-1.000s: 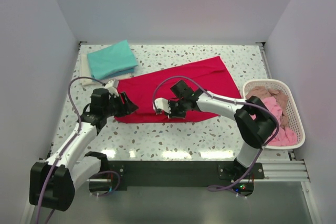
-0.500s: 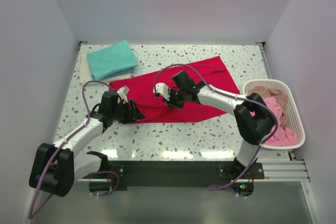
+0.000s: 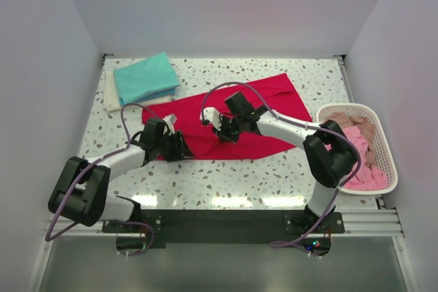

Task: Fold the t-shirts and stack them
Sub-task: Fold the tshirt

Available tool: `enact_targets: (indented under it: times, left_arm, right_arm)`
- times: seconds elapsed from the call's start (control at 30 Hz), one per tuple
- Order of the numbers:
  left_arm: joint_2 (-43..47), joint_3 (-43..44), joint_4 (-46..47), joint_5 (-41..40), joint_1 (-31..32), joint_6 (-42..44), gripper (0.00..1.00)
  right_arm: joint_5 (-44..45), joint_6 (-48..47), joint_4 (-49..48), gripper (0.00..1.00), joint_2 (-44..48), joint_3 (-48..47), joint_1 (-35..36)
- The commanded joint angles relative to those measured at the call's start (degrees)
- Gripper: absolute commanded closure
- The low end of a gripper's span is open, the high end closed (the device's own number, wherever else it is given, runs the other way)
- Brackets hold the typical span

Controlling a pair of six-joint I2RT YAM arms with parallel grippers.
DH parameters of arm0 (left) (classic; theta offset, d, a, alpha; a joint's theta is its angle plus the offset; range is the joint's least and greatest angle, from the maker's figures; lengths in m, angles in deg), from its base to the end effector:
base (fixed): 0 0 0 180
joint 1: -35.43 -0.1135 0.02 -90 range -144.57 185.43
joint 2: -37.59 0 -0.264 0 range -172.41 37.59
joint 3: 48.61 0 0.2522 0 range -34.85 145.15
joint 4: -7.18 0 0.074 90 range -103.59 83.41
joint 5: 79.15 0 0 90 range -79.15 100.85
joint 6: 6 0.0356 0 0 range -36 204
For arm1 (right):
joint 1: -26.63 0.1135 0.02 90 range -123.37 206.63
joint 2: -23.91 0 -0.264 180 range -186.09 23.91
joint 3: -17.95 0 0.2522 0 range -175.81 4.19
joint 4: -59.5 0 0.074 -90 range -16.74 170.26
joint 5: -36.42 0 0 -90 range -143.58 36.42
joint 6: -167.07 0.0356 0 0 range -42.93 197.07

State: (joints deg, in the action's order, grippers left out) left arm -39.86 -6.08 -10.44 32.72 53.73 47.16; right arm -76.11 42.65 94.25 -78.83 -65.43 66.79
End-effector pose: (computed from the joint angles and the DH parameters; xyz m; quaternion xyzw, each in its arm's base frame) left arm 0.2185 -0.0862 0.1419 -0.0897 0.9275 -0.3052 0.1963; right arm 0.2807 0.2547 0.2008 -0.6132 0.7058 0.2007 0.2925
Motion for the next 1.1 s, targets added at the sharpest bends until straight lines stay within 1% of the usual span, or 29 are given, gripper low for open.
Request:
enact_targets:
  times: [0.0, 0.17, 0.27, 0.33, 0.37, 0.47, 0.63, 1.07]
  left_arm:
    - [-1.82, 2.51, 5.53, -1.21, 0.77, -0.69, 0.53]
    - [-2.71, 3.66, 5.88, -1.83, 0.85, -1.04, 0.55]
    - [-2.36, 4.1, 4.48, -1.57, 0.85, -0.6, 0.56]
    - [-0.87, 4.01, 4.03, -1.56, 0.85, -0.17, 0.56]
    - [-0.25, 3.66, 1.86, -1.57, 0.85, 0.01, 0.55]
    - [2.56, 3.48, -0.18, -1.65, 0.85, 0.28, 0.54]
    - [5.99, 3.57, -2.03, -3.06, 0.85, 0.02, 0.53]
    - [-1.91, 3.48, 3.06, -2.88, 0.85, -0.51, 0.54]
  right_arm:
    - [-1.91, 0.84, -1.83, 0.99, -0.18, -0.86, 0.09]
    - [-2.26, 0.93, -1.92, 0.99, -0.18, -0.43, 0.09]
    - [-2.35, 1.02, -1.92, 0.99, -0.09, -0.42, 0.09]
    - [-2.52, 1.02, -2.01, 0.99, 0.08, -0.34, 0.09]
    - [-2.44, 1.02, -1.92, 0.99, 0.17, -0.25, 0.09]
    - [-2.7, 1.1, -1.92, 0.99, 0.26, -0.34, 0.09]
    - [-2.88, 1.19, -2.01, 0.99, 0.26, -0.33, 0.0]
    - [-3.23, 1.54, -2.1, 0.99, 0.35, -0.07, -0.26]
